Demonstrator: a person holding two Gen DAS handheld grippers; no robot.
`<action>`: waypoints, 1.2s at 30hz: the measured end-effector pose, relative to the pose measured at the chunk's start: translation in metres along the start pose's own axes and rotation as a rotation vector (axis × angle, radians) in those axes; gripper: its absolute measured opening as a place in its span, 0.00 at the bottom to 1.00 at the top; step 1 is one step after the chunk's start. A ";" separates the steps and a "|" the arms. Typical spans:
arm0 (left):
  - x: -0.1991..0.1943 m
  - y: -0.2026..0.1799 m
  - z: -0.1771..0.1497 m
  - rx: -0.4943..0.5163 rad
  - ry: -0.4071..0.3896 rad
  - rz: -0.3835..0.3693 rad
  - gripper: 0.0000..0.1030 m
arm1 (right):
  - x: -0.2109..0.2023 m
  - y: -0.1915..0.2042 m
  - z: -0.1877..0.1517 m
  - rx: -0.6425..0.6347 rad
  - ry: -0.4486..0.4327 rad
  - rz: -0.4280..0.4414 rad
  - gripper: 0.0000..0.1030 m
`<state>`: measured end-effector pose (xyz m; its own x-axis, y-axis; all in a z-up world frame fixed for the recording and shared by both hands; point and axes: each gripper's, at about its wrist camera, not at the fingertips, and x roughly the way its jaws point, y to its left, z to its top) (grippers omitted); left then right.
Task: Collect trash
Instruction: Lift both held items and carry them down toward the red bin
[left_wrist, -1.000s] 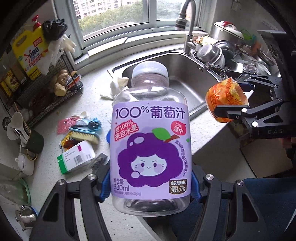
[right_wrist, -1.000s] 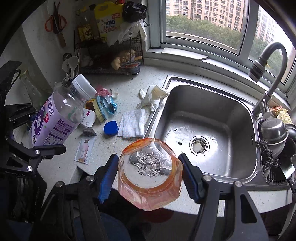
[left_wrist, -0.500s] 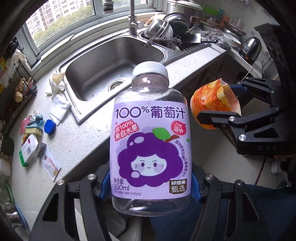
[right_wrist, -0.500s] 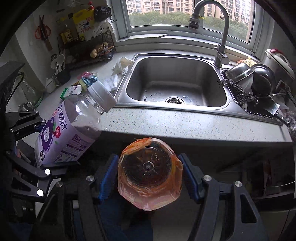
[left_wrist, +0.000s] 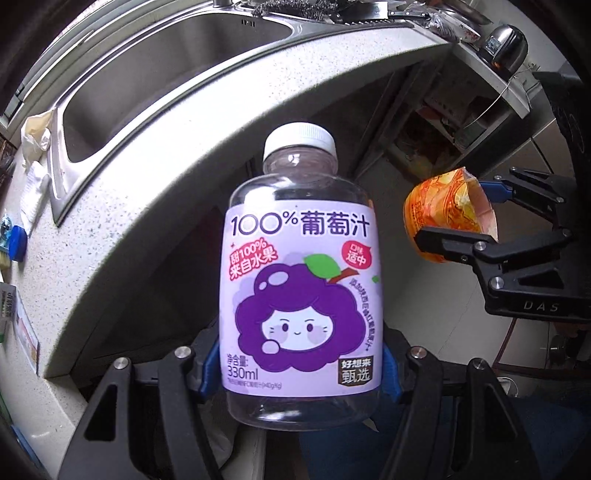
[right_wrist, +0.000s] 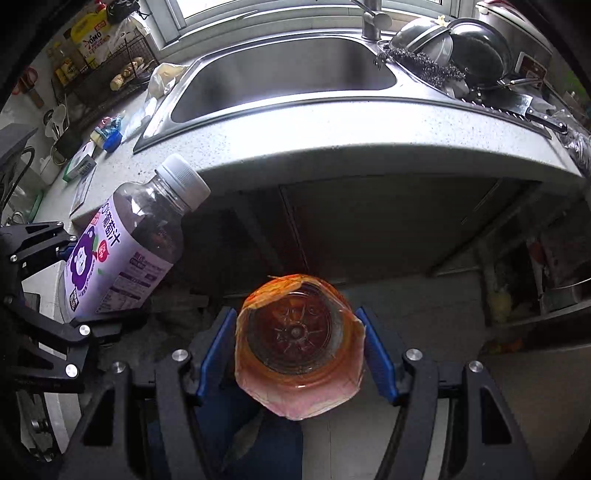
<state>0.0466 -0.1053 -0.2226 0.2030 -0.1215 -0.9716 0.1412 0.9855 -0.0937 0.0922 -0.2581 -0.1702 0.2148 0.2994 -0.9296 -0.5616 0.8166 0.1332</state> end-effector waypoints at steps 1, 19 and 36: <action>0.012 0.001 -0.002 -0.009 0.014 -0.005 0.62 | 0.010 0.000 -0.004 0.005 0.007 -0.002 0.62; 0.185 0.024 -0.012 -0.019 0.144 -0.068 0.63 | 0.153 -0.033 -0.046 0.173 0.108 -0.018 0.62; 0.180 0.039 -0.023 -0.033 0.141 -0.047 0.69 | 0.171 -0.037 -0.055 0.180 0.164 -0.004 0.62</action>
<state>0.0660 -0.0857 -0.4065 0.0583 -0.1522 -0.9866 0.1153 0.9827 -0.1448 0.1058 -0.2641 -0.3534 0.0761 0.2239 -0.9716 -0.4061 0.8969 0.1749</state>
